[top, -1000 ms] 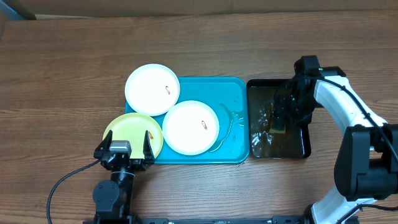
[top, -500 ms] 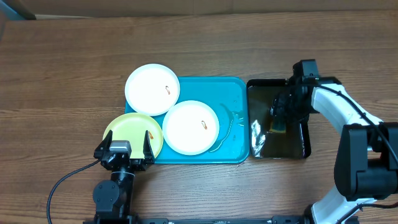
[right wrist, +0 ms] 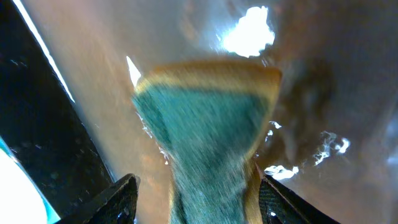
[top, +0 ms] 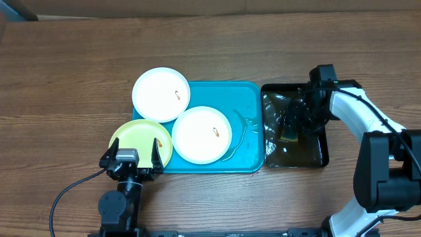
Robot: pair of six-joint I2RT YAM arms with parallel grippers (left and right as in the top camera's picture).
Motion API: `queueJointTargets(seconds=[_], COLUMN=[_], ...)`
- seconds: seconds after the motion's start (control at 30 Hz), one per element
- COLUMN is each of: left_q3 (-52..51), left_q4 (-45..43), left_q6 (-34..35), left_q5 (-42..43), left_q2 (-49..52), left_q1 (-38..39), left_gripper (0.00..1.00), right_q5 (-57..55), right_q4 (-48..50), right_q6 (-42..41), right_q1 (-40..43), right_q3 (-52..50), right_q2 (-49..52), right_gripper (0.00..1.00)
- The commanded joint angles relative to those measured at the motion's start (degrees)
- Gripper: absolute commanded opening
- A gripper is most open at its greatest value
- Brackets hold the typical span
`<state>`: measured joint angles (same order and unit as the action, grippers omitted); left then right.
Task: Clean dirty plates on tray and stack at the side
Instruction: 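Reach the left gripper to the front white plate and grip its rim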
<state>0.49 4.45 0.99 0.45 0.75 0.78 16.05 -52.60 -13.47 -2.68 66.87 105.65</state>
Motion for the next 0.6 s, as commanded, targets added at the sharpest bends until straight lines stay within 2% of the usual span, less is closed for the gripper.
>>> queueJointTargets(seconds=[0.0,0.07,0.1,0.17,0.23,0.37,0.47,0.57], left_q3=[-0.2,-0.2,-0.2,-0.2,-0.2,-0.2,-0.2,0.1], left_q4=[0.0,-0.6,-1.7,-6.4,-9.1,-6.1,-7.2,-8.0], left_q6=[-1.2,-2.5,-4.4,-7.8,-7.8,-7.8,-7.2,-2.3], left_q5=[0.2,-0.6,-2.3,-6.3,-6.8,-6.7,-5.1,5.7], left_q2=[-0.4,-0.4,-0.4,-0.4,-0.4,-0.4,-0.4,-0.4], left_q1=[0.0,0.0,0.0,0.0,0.0,0.0,0.0,0.0], left_gripper=[1.00,1.00,1.00,1.00,1.00,1.00,1.00,1.00], right_q5=[-1.0,-1.0,-1.0,-1.0,-1.0,-1.0,-1.0,-1.0], right_q4=[-1.7,-2.7,-3.1,-4.1,-4.8,-4.7,-4.7,-4.2], right_q6=[0.1,0.1,0.1,0.2,0.1,0.1,0.1,0.1], right_q1=[0.1,0.1,0.1,0.1,0.1,0.1,0.1,0.1], right_q3=[1.5,1.5,1.5,1.5,1.5,1.5,1.5,1.5], right_q2=[-0.1,-0.1,-0.1,-0.1,-0.1,-0.1,-0.1,-0.1], right_gripper=[0.64,0.66,0.71,0.89,1.00,1.00,1.00,1.00])
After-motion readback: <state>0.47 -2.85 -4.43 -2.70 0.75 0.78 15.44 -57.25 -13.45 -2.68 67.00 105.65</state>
